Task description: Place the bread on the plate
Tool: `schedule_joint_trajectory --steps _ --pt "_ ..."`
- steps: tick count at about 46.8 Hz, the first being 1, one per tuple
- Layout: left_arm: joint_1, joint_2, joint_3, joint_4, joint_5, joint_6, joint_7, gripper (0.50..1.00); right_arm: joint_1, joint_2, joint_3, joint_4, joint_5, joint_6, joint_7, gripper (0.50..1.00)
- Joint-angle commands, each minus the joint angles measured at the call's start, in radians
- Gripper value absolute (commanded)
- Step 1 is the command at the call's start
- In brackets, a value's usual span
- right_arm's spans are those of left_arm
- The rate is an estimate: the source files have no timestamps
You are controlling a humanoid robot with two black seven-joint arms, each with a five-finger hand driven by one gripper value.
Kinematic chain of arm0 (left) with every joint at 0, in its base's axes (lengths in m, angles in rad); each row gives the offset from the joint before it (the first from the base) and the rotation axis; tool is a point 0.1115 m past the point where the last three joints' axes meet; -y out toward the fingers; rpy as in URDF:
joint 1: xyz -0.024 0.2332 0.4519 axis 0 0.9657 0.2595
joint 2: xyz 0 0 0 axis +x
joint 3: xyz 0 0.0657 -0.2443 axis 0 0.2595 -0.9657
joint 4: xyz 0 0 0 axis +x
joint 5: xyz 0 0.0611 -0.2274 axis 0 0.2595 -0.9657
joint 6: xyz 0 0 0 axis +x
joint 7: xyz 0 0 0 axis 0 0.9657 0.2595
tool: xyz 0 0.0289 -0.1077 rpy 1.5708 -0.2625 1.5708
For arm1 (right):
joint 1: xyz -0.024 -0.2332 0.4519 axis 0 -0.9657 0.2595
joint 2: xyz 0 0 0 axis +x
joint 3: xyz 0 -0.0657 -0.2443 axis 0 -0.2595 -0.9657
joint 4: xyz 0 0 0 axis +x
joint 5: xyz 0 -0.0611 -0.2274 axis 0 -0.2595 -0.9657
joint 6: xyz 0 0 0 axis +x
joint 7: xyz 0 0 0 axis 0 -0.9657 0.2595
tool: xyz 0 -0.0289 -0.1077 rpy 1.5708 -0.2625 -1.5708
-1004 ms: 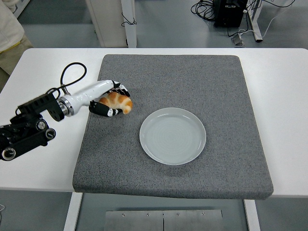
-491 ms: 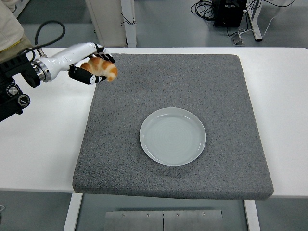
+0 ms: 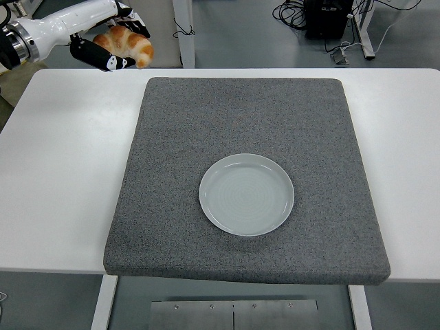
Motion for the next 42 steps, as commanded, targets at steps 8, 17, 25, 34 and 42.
schedule_joint_trajectory --steps 8,17,25,34,42 --pt "-0.073 -0.008 0.000 -0.028 0.002 -0.058 -0.006 0.500 0.000 0.000 0.000 0.000 0.000 0.000 0.000 1.000" --pt "-0.099 -0.020 0.001 -0.065 0.007 -0.072 -0.018 0.500 0.000 0.000 0.000 0.000 0.000 0.000 0.000 1.000" --pt "-0.131 -0.069 0.001 -0.076 0.012 -0.072 -0.018 0.500 0.000 0.000 0.000 0.000 0.000 0.000 0.000 1.000" --pt "-0.142 -0.155 0.003 -0.077 0.027 -0.072 -0.015 0.500 0.000 0.000 0.000 0.000 0.000 0.000 0.000 1.000" --pt "-0.128 -0.278 0.009 -0.077 0.111 -0.065 -0.003 0.500 0.000 0.000 0.000 0.000 0.000 0.000 0.000 1.000"
